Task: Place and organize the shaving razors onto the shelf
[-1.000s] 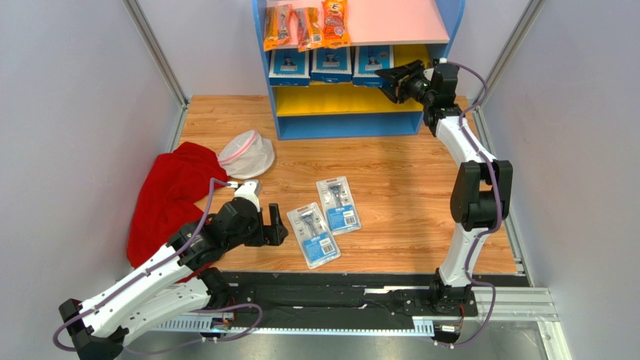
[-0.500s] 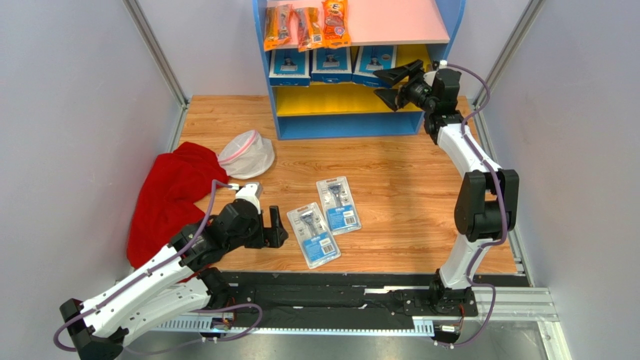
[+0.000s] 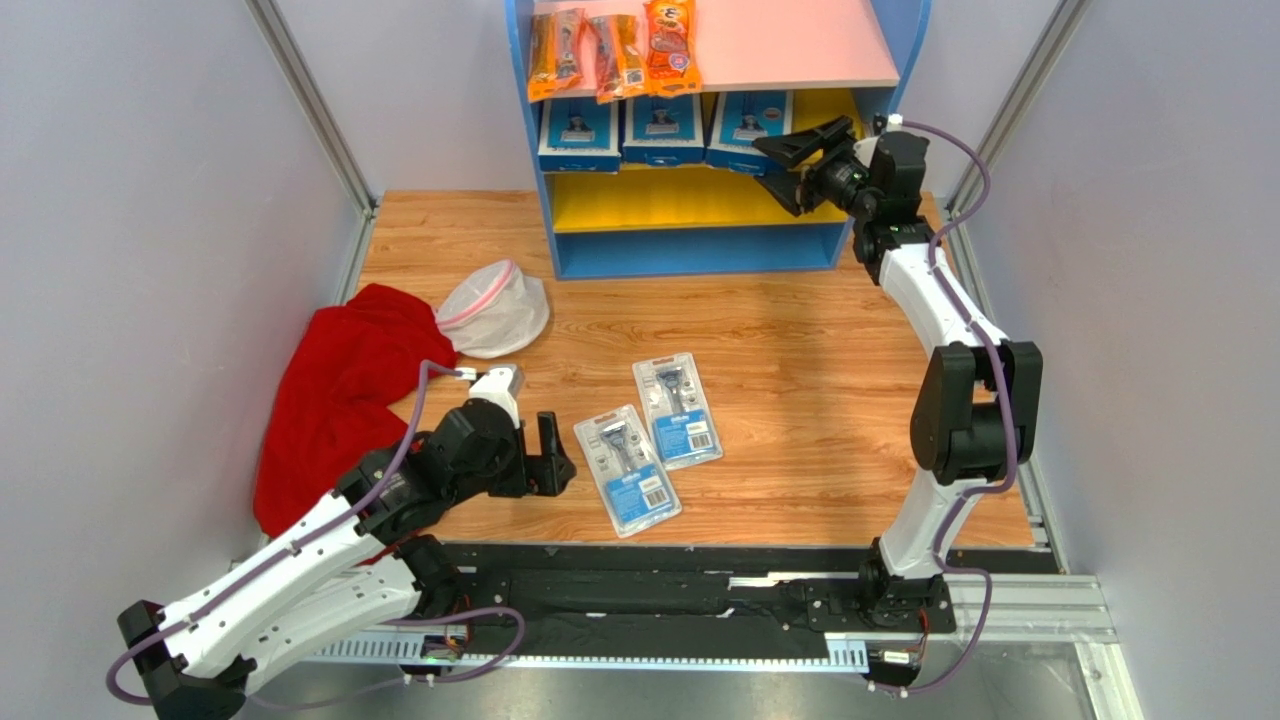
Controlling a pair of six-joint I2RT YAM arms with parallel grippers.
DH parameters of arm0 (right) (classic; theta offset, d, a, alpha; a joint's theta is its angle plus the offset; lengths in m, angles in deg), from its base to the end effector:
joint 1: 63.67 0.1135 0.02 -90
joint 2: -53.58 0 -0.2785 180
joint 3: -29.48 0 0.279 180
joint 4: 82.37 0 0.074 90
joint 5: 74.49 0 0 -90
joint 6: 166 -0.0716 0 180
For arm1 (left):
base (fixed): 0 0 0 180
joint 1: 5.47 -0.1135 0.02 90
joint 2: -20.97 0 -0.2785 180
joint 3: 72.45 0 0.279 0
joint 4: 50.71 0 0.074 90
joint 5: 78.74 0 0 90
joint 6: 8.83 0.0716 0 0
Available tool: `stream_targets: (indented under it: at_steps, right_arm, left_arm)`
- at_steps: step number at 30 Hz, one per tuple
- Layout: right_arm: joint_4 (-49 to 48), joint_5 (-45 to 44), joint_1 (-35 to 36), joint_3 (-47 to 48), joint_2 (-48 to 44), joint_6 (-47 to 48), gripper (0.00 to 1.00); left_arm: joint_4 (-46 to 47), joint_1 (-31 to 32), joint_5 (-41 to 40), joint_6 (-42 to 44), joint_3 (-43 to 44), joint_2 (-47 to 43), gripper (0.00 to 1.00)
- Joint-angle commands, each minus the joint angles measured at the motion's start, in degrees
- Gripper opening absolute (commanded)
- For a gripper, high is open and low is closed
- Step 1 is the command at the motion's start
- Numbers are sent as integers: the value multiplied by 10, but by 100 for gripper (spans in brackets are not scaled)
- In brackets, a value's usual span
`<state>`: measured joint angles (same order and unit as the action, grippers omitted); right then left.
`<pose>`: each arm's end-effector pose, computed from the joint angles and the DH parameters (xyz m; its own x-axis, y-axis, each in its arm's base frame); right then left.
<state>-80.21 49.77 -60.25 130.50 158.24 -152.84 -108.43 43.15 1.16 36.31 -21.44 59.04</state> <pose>0.4981 0.0701 0.3518 -0.6154 0.7694 -0.1711 -0.0403 0.1861 0.9817 0.1253 -0.1232 0.2459 -0.7931 -0.1503 -0.5903 0.1368 0.9003 -0.4131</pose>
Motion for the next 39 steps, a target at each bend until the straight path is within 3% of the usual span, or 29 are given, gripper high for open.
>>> stream_targets:
  at_steps: [1,15,20,26,32,39]
  right_arm:
    - [8,-24,-7,22,-4,21,63]
    - [21,-50,-14,75,24,20,61]
    - [10,-35,-17,54,13,29,61]
    - [-27,-10,-16,-84,-79,52,62]
    - [-5,3,-16,-202,-211,114,64]
    - [179,-14,-15,-325,-409,247,66]
  left_arm:
    - [3,-2,0,-3,2,-8,99]
    - [-1,-2,1,-7,0,-16,99]
    - [-5,-2,-2,-8,-1,-21,99]
    - [2,-2,-1,-5,3,-15,99]
    - [21,-2,5,0,18,12,99]
    - [63,-1,27,6,46,94,99]
